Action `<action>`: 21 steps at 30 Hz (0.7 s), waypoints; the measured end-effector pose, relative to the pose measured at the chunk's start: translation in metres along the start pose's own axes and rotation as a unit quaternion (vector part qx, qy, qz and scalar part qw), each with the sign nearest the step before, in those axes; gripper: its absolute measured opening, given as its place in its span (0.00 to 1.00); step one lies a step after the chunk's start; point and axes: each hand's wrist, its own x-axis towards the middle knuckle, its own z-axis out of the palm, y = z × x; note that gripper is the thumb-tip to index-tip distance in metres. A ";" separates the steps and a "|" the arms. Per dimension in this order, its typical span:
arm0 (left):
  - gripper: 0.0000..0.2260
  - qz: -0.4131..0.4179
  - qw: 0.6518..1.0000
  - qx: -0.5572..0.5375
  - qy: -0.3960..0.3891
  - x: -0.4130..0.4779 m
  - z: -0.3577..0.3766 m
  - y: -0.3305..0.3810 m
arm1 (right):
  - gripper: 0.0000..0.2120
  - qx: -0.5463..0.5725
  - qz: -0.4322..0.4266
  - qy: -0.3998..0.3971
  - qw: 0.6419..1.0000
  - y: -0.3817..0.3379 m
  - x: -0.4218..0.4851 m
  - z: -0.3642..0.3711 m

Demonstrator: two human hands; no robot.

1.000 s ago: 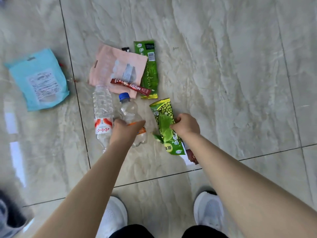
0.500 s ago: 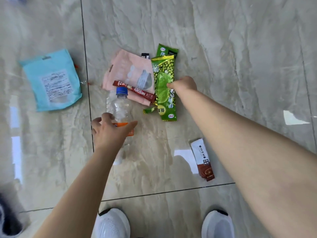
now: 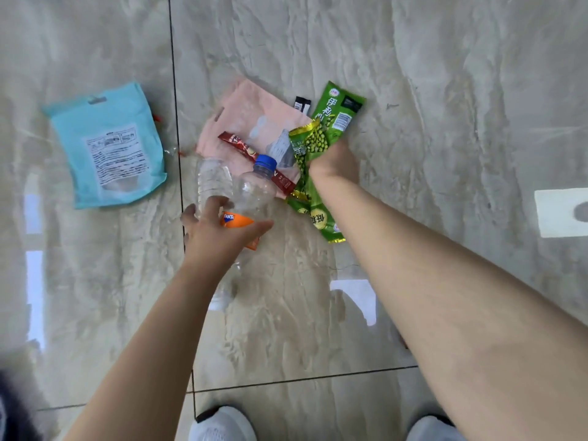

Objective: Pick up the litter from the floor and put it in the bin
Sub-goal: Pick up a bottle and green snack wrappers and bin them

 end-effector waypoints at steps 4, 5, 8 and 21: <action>0.27 -0.025 1.000 0.011 -0.016 -0.010 -0.012 0.008 | 0.16 0.004 0.036 -0.069 0.997 0.020 -0.004 -0.022; 0.26 -0.026 0.999 0.024 -0.012 -0.015 -0.015 0.009 | 0.17 0.002 0.035 -0.082 0.996 0.025 -0.007 -0.030; 0.24 -0.030 0.998 0.048 0.015 -0.028 -0.022 0.011 | 0.16 0.020 0.032 -0.117 0.992 0.033 -0.022 -0.055; 0.23 -0.041 0.995 -0.085 0.012 -0.090 -0.058 0.126 | 0.18 0.060 0.040 -0.155 0.985 -0.019 -0.060 -0.188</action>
